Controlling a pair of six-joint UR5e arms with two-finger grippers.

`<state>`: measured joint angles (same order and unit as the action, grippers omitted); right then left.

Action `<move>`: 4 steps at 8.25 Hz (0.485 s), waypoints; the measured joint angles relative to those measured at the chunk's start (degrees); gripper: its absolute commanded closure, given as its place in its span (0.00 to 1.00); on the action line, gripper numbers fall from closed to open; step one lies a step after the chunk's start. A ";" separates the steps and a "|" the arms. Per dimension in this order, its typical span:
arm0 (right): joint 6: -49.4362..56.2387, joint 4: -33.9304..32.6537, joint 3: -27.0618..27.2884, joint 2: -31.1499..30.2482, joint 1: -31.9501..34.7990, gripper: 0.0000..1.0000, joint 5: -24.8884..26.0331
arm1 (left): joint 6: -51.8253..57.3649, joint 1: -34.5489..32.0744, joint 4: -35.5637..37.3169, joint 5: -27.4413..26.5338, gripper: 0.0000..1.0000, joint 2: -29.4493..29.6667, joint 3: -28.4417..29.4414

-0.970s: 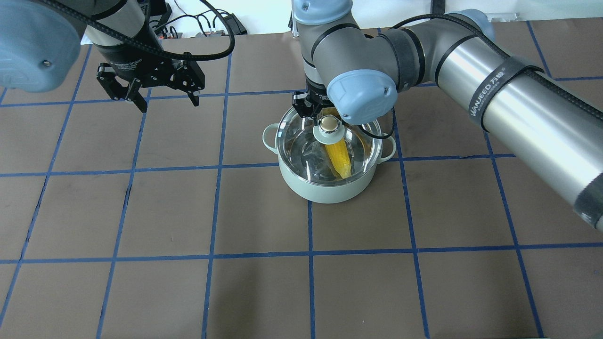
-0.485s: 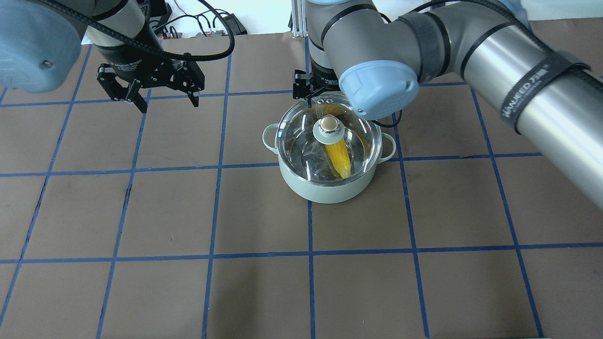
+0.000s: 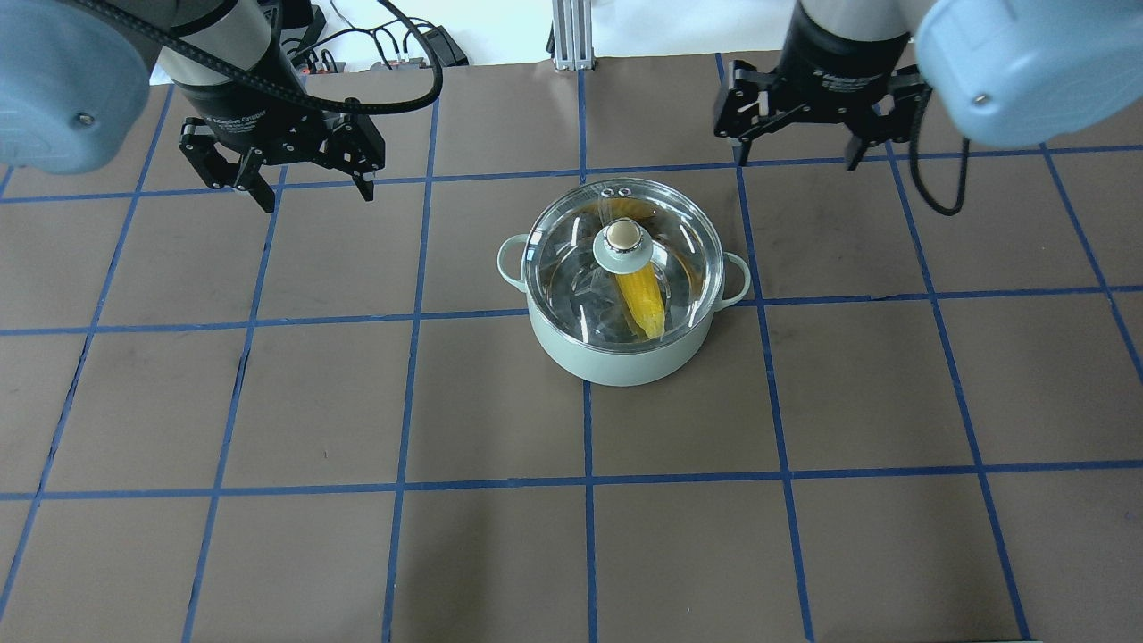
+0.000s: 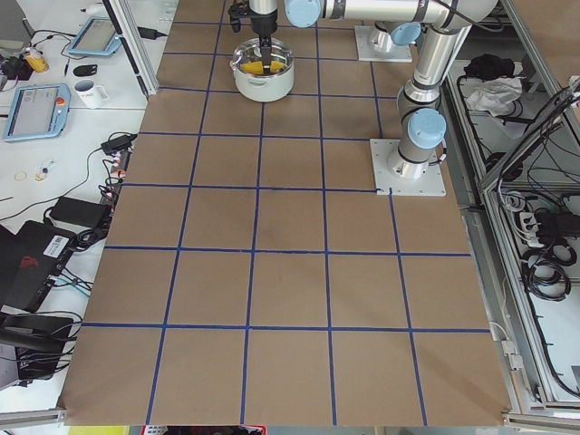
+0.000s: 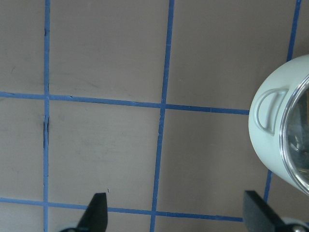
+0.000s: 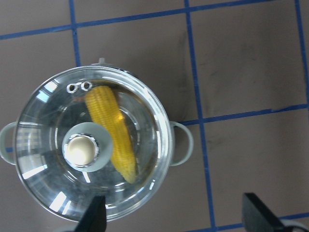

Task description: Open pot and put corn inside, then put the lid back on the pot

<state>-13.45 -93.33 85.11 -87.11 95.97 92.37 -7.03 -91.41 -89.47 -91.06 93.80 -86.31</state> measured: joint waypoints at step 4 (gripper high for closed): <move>12.11 5.91 0.25 -4.06 -8.28 0.00 -0.69 | 0.00 0.01 -0.49 0.20 0.00 -1.18 0.14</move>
<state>-1.34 -87.42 85.35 -91.17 87.69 91.68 -7.03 -91.40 -89.96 -90.87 92.62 -86.17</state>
